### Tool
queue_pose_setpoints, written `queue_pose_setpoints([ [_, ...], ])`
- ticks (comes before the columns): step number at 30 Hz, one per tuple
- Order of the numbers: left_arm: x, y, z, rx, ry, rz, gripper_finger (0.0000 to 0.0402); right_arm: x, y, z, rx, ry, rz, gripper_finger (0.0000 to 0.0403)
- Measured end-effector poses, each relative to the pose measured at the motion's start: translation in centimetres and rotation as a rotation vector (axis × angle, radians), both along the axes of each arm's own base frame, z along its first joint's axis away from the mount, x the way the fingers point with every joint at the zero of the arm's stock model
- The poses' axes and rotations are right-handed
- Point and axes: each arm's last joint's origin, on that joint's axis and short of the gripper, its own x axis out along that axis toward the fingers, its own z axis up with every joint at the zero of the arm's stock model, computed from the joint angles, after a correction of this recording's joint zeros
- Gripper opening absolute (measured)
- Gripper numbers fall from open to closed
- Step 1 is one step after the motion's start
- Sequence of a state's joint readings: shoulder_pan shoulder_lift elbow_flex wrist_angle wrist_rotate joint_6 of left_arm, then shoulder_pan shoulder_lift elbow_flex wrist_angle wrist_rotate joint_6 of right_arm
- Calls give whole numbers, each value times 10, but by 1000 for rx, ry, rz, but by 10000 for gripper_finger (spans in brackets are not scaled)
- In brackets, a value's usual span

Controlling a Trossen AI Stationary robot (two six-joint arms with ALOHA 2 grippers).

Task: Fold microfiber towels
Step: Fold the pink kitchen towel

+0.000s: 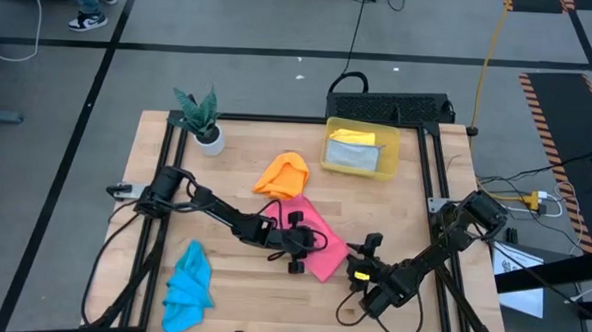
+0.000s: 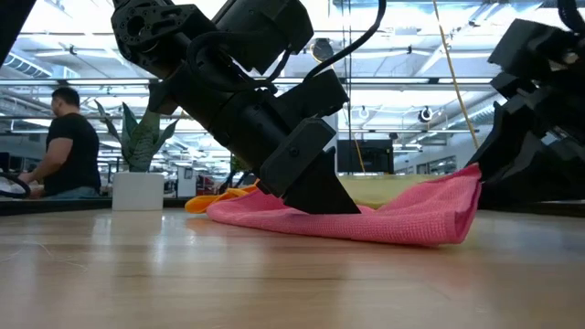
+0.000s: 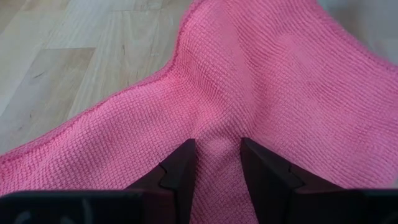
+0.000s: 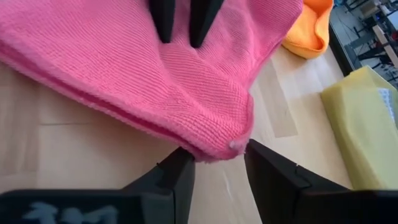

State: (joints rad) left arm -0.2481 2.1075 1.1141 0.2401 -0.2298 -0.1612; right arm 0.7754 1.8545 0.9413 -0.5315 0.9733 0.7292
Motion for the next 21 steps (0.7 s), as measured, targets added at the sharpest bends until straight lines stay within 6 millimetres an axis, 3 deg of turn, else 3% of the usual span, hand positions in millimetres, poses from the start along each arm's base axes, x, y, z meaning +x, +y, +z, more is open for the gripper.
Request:
queue_pose_setpoints([
  [12, -1, -4, 0, -24, 6, -12, 131, -5, 5, 0, -4, 18, 31, 107],
  [21, -2, -9, -1, -28, 10, -39, 131, -15, 11, 24, 45, 2, 81, 89],
])
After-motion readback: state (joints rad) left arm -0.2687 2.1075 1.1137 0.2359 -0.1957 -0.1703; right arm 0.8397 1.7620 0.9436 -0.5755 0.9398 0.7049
